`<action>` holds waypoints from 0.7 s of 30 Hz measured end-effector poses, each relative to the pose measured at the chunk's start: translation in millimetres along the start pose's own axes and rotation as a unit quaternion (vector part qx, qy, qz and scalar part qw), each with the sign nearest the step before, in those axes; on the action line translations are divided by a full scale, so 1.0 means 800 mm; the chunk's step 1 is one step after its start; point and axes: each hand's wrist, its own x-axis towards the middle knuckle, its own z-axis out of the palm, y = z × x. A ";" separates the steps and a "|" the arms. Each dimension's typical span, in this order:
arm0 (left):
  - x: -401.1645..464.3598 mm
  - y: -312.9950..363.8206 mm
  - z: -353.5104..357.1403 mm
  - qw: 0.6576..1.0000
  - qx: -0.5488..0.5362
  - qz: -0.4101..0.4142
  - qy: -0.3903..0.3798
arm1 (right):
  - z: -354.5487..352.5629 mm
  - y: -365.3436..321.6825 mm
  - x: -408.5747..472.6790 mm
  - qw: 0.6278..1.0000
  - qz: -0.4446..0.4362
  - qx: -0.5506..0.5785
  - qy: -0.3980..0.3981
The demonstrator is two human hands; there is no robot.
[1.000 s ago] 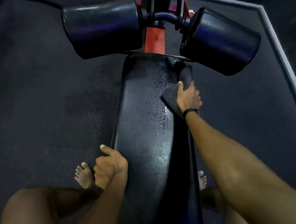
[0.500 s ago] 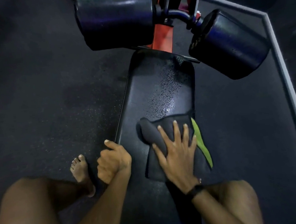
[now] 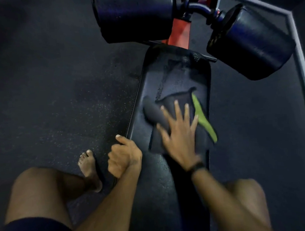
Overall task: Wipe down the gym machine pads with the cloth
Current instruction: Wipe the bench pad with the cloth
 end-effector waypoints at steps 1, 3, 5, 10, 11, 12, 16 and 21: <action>0.000 -0.001 0.001 1.000 -0.001 0.003 0.003 | 0.001 -0.010 -0.050 1.000 -0.017 0.000 -0.008; 0.005 -0.005 0.004 1.000 -0.006 0.012 0.014 | 0.006 -0.026 -0.122 0.999 -0.043 0.002 -0.019; 0.008 -0.008 0.009 1.000 -0.006 0.016 0.017 | 0.012 -0.031 -0.132 0.998 -0.050 -0.010 -0.020; 0.014 -0.006 0.014 1.000 0.008 -0.004 0.016 | 0.019 -0.036 0.029 1.000 0.010 -0.023 -0.003; 0.013 -0.006 0.014 1.000 0.011 0.000 0.017 | 0.019 -0.035 0.076 0.999 0.037 -0.020 0.006; 0.014 -0.007 0.014 1.000 0.012 0.002 0.018 | 0.017 -0.035 0.122 0.998 0.061 -0.016 0.011; 0.010 -0.005 0.010 1.000 0.010 0.001 0.009 | 0.006 -0.035 0.230 0.995 0.104 0.001 0.007; 0.009 -0.007 0.009 1.000 -0.004 0.005 -0.005 | 0.008 -0.030 0.120 1.000 -0.018 -0.004 0.011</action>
